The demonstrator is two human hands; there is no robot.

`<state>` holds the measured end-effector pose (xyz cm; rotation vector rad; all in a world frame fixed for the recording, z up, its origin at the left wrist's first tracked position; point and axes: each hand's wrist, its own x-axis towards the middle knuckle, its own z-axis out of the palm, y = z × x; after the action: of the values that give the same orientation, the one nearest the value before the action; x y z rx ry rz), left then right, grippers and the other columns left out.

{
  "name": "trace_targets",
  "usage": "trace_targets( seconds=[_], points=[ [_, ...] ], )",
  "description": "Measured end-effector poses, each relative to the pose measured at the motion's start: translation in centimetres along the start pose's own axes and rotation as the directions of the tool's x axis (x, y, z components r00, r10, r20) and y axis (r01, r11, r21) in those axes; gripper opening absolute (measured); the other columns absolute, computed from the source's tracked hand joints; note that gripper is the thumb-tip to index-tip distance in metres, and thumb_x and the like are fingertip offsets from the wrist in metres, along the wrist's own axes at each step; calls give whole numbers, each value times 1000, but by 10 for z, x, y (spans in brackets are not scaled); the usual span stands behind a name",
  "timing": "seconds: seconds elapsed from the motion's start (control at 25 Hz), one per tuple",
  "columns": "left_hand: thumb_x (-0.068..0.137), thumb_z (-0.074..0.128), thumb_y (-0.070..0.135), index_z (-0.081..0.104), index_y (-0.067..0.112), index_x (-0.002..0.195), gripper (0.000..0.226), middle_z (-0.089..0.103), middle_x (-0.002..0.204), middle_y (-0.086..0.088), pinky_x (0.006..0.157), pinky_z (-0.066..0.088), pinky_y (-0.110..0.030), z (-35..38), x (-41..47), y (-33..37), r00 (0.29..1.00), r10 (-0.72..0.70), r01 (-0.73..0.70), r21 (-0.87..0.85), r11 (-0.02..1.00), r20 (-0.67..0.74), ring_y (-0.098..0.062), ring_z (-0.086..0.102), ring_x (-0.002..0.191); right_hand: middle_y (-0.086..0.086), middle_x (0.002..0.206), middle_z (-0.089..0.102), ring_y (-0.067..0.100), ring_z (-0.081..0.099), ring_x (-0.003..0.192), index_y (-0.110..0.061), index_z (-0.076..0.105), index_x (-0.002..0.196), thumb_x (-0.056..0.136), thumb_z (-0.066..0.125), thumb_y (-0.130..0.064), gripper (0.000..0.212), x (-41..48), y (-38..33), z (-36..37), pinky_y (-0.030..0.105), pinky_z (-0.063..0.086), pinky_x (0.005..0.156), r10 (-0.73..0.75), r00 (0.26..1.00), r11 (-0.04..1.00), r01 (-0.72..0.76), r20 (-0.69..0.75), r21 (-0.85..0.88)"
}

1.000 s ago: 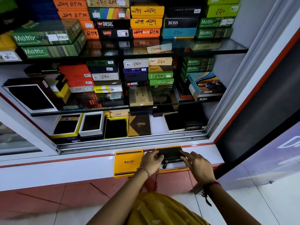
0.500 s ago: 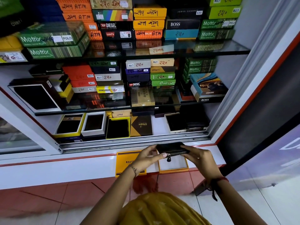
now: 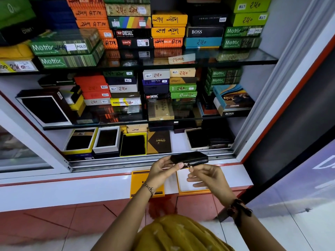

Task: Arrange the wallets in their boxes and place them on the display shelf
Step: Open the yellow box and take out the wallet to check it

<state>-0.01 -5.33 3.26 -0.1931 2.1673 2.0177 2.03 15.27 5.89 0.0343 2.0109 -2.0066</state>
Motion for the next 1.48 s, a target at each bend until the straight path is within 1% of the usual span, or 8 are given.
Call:
trace_targets(
  seconds=[0.24,0.52,0.72,0.84,0.96,1.16,1.32,1.48],
  points=[
    [57,80,59,67,15,118,76,67,110,-9,79,55,-35,-20,-9,5,979,-97,155,-345,926,182,-15,64,87,6,79,75,15,77,72,-3,76,94,89,71,-16,15,7,-5,-51,22,56,57,47,986,990,-25,-157,141],
    [73,60,65,56,10,122,74,64,112,-10,70,33,-30,0,-24,9,676,-25,575,-506,643,736,-15,44,73,11,78,72,13,69,62,-5,76,89,91,69,-10,9,2,4,-10,20,51,50,174,978,979,-184,118,82],
    [70,66,60,56,15,126,72,58,129,-9,71,38,-31,-2,-29,16,585,123,597,-528,603,802,-22,47,99,47,115,58,43,58,97,7,68,115,82,80,-29,50,1,-5,-10,54,39,83,80,968,992,-100,237,73],
    [73,65,61,58,19,129,70,62,131,-6,86,45,-34,-7,-24,16,644,145,530,-575,624,751,-23,55,111,42,98,61,34,59,79,5,72,109,82,81,-27,43,-2,-16,-15,42,45,70,27,975,996,-45,220,75],
    [60,83,54,69,19,114,66,70,102,0,70,40,-29,-18,-20,15,743,70,470,-594,653,666,-16,51,81,9,69,66,15,56,55,-3,79,94,85,72,-16,17,-12,-37,-29,24,42,44,-53,988,997,42,148,71],
    [48,87,57,64,28,123,83,70,110,8,67,36,-28,-37,-20,19,952,-12,136,-387,912,306,-10,55,92,9,69,72,15,59,64,-5,82,83,87,70,-13,14,-24,-63,-61,26,47,48,-216,976,972,216,8,-93],
    [73,79,23,55,29,131,63,68,122,6,97,48,-40,-15,-22,31,998,-36,44,-149,988,54,-3,63,106,4,72,78,10,65,61,-10,83,87,89,72,-11,11,-29,-62,-47,21,49,50,-204,975,930,220,82,-296],
    [70,83,13,54,31,129,68,65,124,5,87,54,-15,16,-17,12,998,19,-14,-79,997,62,0,55,123,-8,77,80,36,69,73,-23,83,89,88,75,-28,10,-20,-33,-13,41,55,64,-163,974,865,218,158,-453]
  ],
)
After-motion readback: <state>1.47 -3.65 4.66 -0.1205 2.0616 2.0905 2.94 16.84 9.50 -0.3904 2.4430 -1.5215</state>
